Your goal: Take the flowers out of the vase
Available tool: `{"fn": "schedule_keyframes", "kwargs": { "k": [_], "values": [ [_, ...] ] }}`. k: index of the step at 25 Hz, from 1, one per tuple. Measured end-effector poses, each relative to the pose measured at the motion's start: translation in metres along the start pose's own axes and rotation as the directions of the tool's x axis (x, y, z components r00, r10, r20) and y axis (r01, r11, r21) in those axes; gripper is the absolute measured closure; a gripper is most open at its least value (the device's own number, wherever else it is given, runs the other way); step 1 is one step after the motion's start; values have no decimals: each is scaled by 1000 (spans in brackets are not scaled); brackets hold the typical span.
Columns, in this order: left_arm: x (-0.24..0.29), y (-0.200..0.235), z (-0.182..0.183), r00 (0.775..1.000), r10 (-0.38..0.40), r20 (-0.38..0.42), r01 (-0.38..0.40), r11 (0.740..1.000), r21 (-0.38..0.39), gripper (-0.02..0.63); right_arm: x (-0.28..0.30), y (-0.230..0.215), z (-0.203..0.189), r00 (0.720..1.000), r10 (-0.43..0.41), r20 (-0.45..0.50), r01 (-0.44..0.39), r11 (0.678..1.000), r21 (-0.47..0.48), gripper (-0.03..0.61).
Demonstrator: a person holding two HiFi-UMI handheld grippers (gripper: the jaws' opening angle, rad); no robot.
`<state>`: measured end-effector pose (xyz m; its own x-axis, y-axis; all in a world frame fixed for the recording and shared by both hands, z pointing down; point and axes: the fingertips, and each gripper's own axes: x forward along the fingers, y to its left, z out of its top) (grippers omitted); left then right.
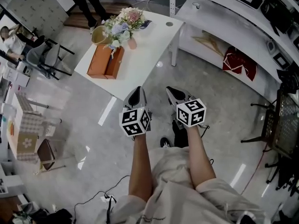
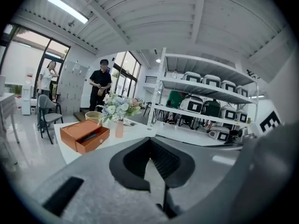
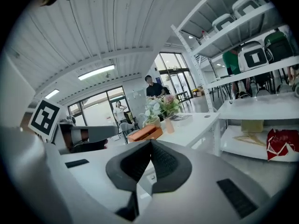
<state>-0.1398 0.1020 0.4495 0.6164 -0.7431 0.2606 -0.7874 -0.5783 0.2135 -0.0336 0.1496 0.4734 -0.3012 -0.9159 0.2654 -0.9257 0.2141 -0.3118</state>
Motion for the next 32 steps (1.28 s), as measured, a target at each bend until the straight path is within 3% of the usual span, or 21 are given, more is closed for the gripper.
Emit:
{"fn": "schedule_keyframes", "kwargs": {
  "k": [3,11,19,28,32],
  "values": [
    [15,5,16,1000,3,16,-4,1000,19,606,16,-12,13,1000,14,25,-15,998,67,572],
    [58,21,38,1000,-6,27,5,1000,29,606,68,-21,49,992,92,86,-100,990,97,572],
    [103,44,39,1000,6,9,-6,1000,-14,606,122,-23,57,985,170,11,-170,985,-23,572],
    [163,76,50,998,65,-13,-66,997,-40,606,182,-54,81,978,209,-23,-210,977,-28,572],
    [191,86,49,996,82,-36,-85,993,-81,606,205,-70,96,971,239,-26,-239,971,20,572]
  ]
}}
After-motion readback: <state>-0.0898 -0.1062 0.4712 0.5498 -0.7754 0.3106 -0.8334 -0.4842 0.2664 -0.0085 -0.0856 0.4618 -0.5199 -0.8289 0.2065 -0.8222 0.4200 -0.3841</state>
